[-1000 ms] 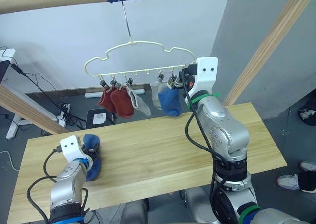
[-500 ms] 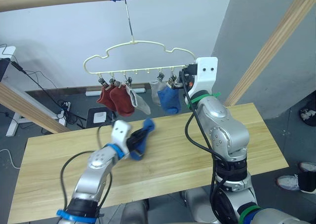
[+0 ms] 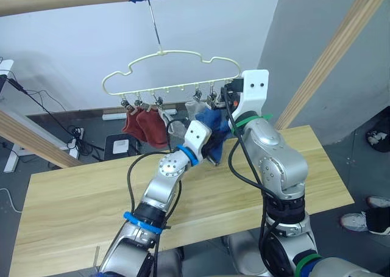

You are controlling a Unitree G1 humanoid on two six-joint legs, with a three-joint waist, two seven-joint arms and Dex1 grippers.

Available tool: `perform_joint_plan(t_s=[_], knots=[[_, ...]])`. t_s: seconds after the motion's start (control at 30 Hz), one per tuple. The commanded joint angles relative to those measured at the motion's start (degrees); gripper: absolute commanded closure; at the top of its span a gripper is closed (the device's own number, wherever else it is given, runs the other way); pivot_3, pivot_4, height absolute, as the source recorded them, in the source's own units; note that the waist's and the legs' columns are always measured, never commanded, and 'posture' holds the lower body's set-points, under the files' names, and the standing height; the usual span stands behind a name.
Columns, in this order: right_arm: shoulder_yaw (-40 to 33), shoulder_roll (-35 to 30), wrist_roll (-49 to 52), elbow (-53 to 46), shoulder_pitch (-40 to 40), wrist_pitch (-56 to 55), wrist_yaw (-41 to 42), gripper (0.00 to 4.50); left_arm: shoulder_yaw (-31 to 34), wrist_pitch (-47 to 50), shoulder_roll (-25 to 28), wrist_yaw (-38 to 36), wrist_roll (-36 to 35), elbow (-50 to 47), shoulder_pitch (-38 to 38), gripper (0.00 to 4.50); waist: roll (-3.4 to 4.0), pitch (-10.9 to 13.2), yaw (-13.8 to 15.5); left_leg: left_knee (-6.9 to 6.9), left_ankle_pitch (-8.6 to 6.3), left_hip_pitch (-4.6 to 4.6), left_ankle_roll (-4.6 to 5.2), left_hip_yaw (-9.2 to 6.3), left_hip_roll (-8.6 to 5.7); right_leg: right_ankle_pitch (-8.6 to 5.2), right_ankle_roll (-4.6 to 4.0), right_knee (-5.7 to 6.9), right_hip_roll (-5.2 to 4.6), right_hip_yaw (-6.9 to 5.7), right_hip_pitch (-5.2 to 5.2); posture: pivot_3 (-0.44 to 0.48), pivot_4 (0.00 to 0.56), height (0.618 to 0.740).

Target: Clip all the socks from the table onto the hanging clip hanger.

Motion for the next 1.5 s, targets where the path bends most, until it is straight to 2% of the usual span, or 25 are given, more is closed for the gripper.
perform_joint_plan(t_s=[0.03,0.47,1.33,1.4,1.5], knots=[[0.42,1.11,0.16,-3.02,-1.53,-0.51,-0.17,4.50,1.30,-3.26,-0.95,2.69,0.84,1.66,-0.98,4.48,0.00,0.00,-0.18,-0.01,0.00,0.00,0.00,0.00,0.01,0.00,0.00,-0.01,0.00,0.00,-0.01,-0.302,0.263,0.740],[0.66,0.76,-0.36,-2.77,-1.51,-1.00,-0.17,4.50,3.56,-5.85,-0.66,3.39,-0.45,0.14,0.22,4.48,0.00,0.00,-0.18,-0.03,0.00,0.01,0.00,-0.03,0.02,0.00,0.00,0.03,0.02,-0.02,-0.02,-0.302,0.263,0.740],[1.34,0.72,-1.48,-2.83,-0.44,-1.26,0.12,4.50,4.91,-3.41,-2.17,3.91,-2.14,-2.07,-1.72,4.48,0.00,0.00,-0.20,-0.03,0.00,0.02,0.00,-0.03,0.02,0.00,0.00,0.03,0.02,-0.02,-0.02,-0.301,0.267,0.740],[1.21,0.77,-1.57,-2.94,-0.42,-1.49,-0.07,3.97,5.02,-3.37,-2.20,3.98,-2.07,-1.99,-1.80,4.50,0.00,0.00,-0.20,-0.03,0.00,0.02,0.00,-0.03,0.02,0.00,0.00,0.03,0.02,-0.02,-0.02,-0.301,0.267,0.740],[1.16,0.72,-1.54,-2.95,-0.51,-1.55,-0.04,2.90,5.20,-3.40,-2.36,4.17,-1.81,-1.77,-1.95,4.50,0.00,0.00,-0.18,-0.03,0.00,0.02,0.00,-0.03,0.02,0.00,0.00,0.03,0.02,-0.02,-0.01,-0.299,0.267,0.740]])
